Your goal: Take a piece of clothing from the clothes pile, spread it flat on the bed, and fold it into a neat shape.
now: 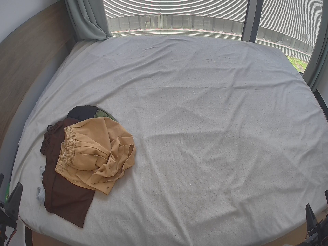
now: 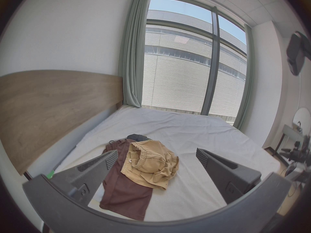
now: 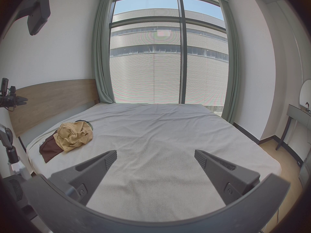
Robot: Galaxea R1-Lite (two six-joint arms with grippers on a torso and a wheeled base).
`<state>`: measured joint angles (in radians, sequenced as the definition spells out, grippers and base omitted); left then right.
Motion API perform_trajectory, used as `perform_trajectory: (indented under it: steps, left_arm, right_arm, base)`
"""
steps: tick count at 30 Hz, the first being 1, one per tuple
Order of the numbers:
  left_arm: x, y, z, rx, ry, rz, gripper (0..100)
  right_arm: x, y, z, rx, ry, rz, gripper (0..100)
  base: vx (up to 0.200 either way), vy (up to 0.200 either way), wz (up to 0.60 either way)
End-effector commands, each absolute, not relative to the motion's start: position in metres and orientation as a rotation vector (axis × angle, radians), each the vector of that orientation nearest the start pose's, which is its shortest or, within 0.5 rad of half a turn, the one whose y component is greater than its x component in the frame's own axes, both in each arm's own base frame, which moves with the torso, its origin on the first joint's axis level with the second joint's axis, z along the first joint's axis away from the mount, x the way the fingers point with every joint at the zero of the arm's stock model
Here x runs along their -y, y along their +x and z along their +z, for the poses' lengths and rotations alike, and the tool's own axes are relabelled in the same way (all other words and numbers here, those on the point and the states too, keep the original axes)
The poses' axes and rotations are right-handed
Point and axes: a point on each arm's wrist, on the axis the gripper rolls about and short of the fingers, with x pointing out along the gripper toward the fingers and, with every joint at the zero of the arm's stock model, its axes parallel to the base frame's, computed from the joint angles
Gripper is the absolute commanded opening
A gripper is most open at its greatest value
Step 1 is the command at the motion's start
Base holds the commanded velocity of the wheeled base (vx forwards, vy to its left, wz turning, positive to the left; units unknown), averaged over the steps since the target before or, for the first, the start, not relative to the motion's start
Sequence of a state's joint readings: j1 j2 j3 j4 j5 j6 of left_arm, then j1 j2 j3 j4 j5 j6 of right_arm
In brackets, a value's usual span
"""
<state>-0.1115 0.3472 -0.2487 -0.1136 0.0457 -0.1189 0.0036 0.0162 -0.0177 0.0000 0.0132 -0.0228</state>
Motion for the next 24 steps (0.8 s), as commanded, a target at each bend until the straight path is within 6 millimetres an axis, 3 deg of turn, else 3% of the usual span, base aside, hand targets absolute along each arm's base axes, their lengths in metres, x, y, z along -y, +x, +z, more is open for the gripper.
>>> perform_trajectory:
  steps: [1,24]
  left_arm:
    - [0.002,0.019,0.163,-0.077,-0.171,-0.09,100]
    - [0.011,0.066,0.163,-0.246,-0.226,-0.2,100]
  right_arm:
    - [0.0,-0.023,0.076,-0.003,-0.023,0.018,100]
    - [0.0,-0.023,0.076,-0.003,-0.025,0.02,100]
  base:
    - [0.0,0.0,0.0]
    - [0.0,0.0,0.0]
